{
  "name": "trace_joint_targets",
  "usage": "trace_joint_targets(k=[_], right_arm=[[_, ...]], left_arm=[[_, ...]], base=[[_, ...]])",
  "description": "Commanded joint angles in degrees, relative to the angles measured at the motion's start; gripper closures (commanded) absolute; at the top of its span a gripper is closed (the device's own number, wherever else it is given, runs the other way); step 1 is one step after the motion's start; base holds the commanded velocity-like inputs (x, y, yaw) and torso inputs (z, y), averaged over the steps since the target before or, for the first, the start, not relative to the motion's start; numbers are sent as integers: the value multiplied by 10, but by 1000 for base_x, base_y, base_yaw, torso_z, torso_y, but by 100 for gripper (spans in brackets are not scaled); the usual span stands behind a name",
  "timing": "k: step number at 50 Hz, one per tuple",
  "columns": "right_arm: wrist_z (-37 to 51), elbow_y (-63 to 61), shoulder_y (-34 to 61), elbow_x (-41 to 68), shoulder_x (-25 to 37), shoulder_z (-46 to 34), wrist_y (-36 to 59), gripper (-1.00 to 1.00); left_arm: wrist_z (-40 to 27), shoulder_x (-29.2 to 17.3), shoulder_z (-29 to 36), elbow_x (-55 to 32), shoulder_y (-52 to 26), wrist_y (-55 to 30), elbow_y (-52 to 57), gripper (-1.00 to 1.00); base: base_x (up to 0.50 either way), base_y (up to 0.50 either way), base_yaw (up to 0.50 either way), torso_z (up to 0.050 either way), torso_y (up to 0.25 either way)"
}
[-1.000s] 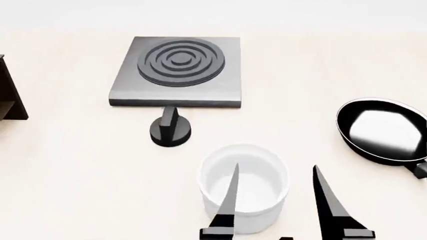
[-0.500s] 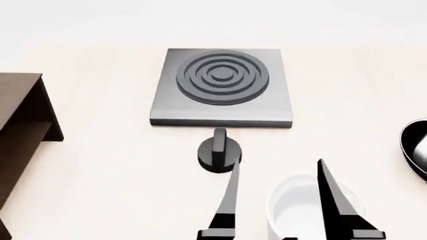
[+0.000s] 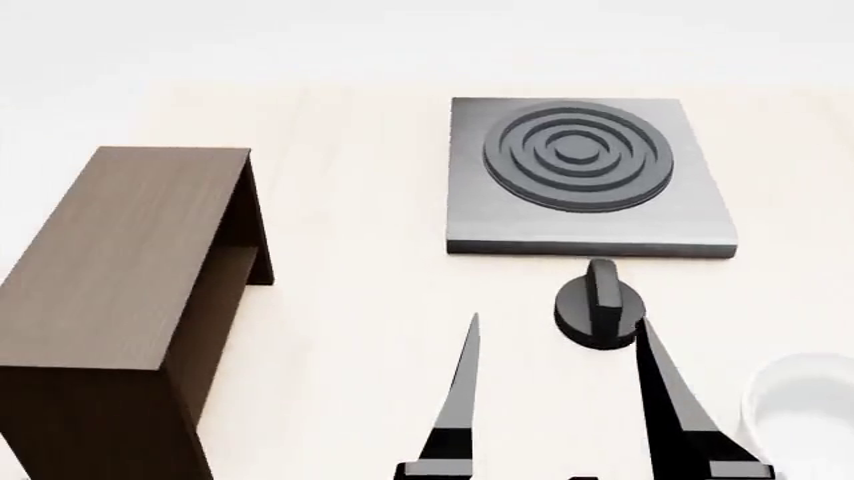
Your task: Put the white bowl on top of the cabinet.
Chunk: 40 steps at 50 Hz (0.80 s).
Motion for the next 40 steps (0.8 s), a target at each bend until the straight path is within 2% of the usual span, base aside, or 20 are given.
trace_joint_targets(k=[1, 4, 16, 28, 40], right_arm=[[3, 3, 1, 6, 4, -2, -4, -100], [4, 3, 1, 44, -5, 17, -4, -100], [21, 3, 6, 25, 2, 6, 7, -100], [23, 4, 7, 41, 10, 1, -3, -100], [32, 6, 10, 45, 20, -9, -4, -100]], left_arm=[[0, 0, 1, -1, 0, 2, -2, -100], [2, -1, 1, -4, -1, 3, -4, -100], [6, -2, 3, -11, -5, 6, -12, -100], [7, -3, 4, -13, -4, 8, -12, -100], [7, -5, 7, -13, -7, 7, -16, -100]], base=[[0, 500, 0, 0, 0], [0, 260, 0, 0, 0], [0, 0, 0, 0, 0], [473, 0, 0, 0, 0], [93, 0, 0, 0, 0]])
